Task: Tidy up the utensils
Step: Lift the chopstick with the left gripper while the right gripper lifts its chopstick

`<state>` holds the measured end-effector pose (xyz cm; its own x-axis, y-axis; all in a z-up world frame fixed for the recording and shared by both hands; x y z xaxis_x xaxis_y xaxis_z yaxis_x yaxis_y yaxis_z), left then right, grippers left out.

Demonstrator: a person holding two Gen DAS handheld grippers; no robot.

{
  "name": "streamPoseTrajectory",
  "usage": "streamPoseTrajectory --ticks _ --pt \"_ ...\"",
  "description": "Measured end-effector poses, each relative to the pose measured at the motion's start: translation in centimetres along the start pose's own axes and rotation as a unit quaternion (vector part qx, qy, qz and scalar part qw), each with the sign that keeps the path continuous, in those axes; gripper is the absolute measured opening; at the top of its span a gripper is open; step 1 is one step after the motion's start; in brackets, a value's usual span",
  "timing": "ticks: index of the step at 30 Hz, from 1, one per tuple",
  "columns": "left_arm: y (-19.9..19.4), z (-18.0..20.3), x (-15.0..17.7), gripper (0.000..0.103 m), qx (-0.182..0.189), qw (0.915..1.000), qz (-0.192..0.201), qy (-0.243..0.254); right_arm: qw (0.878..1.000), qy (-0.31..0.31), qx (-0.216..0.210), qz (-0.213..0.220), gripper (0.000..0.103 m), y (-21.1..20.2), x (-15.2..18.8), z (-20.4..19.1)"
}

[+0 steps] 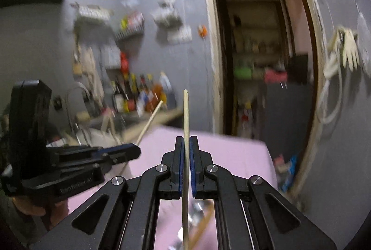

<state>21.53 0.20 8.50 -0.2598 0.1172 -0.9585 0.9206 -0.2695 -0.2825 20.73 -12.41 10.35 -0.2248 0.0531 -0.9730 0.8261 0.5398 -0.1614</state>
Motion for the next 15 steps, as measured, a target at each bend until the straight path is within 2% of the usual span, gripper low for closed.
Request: streamPoseTrajectory --ticks 6,10,15 --pt "-2.9 -4.0 -2.9 0.002 -0.039 0.9974 0.059 0.014 0.996 -0.009 -0.046 0.077 0.003 1.4 -3.4 -3.6" --pt "-4.2 -8.7 -3.8 0.002 -0.072 0.9940 0.083 0.001 0.992 0.001 -0.078 0.097 0.003 3.8 -4.8 -5.6" --pt "-5.0 -14.4 -3.0 0.002 -0.112 0.9888 0.096 -0.025 0.988 0.018 -0.114 0.103 0.003 6.9 -5.6 -7.6"
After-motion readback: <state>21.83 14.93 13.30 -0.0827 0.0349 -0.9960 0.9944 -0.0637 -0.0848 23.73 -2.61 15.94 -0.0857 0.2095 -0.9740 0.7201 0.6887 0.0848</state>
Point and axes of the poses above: each gripper's, at about its wrist camera, not at the fingertips, and y roughly the way its jaws point, z to its right, x to its underside, the point moved 3 cm from there along y, roughly the way its jaws point, and after that the axes turned 7 degrees about y, right-handed, at the moved point
